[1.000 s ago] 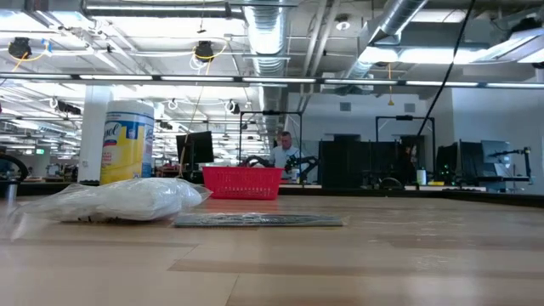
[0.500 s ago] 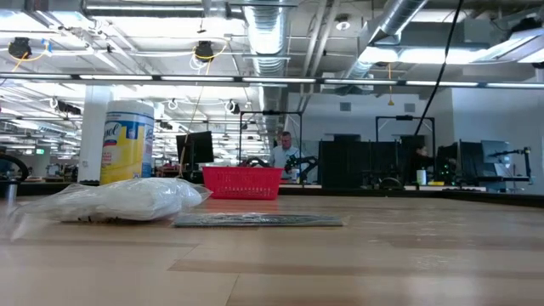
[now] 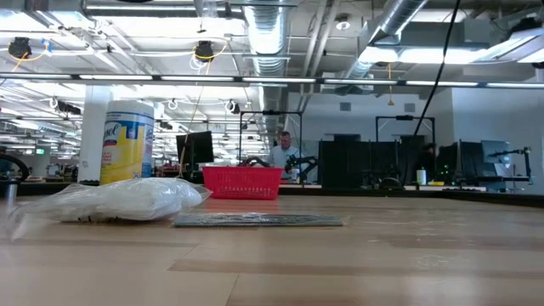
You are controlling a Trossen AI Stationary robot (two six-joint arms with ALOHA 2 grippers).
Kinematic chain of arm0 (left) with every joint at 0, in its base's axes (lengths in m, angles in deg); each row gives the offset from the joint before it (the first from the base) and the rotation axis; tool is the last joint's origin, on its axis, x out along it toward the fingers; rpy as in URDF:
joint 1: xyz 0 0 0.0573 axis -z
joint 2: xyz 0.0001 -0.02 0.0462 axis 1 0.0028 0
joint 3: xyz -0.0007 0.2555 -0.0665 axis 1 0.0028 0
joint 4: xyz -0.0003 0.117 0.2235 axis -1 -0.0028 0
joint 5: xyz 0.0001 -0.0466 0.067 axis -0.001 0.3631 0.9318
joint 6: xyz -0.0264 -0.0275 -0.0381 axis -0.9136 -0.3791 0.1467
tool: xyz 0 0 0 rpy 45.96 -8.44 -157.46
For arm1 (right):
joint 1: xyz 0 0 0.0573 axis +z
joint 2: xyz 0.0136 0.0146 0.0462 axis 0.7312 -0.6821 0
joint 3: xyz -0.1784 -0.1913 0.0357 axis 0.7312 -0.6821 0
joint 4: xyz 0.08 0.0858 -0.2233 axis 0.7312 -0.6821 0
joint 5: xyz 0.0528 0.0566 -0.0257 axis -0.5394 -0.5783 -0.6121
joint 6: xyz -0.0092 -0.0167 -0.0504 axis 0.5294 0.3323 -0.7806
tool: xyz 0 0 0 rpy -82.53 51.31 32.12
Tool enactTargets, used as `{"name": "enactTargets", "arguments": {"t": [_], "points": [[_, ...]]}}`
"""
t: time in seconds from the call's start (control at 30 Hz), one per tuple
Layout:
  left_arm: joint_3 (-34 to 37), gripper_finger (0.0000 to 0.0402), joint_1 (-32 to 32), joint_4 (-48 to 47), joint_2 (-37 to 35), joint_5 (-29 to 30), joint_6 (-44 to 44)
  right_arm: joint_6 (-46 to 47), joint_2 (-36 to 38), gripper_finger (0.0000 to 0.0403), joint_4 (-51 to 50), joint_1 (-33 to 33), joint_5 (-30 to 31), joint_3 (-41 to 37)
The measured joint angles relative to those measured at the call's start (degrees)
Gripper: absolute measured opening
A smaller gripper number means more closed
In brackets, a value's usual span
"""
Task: Pick & Place Travel size toiletries
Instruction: Put the blue toothbrush into the green basket
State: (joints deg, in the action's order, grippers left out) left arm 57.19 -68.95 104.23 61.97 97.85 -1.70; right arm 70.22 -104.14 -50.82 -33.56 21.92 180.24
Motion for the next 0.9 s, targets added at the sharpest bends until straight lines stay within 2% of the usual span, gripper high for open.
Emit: {"name": "enactTargets", "arguments": {"t": [0.2, 0.43, 0.6, 0.9], "points": [[0.0, 0.0231, 0.0, 0.4, 0.0, -0.1, -1.1, 0.0, 0.0, 0.0000, 0.0, 0.0, -0.2, 0.0], [0.0, 0.0181, 0.0, 0.9, 0.0, -4.4, -1.3, 0.0, 0.0, 0.0000, 0.2, 0.0, -0.2, 0.0], [0.0, 0.0148, 0.0, 0.9, 0.0, -5.2, -1.4, -0.1, 0.0, 0.0000, 1.2, 0.0, -0.2, 0.0], [0.0, 0.0125, 0.0, 1.3, 0.0, -5.5, -1.4, -1.0, 0.0, 0.0000, 2.9, 0.0, -2.7, 0.0]]}}
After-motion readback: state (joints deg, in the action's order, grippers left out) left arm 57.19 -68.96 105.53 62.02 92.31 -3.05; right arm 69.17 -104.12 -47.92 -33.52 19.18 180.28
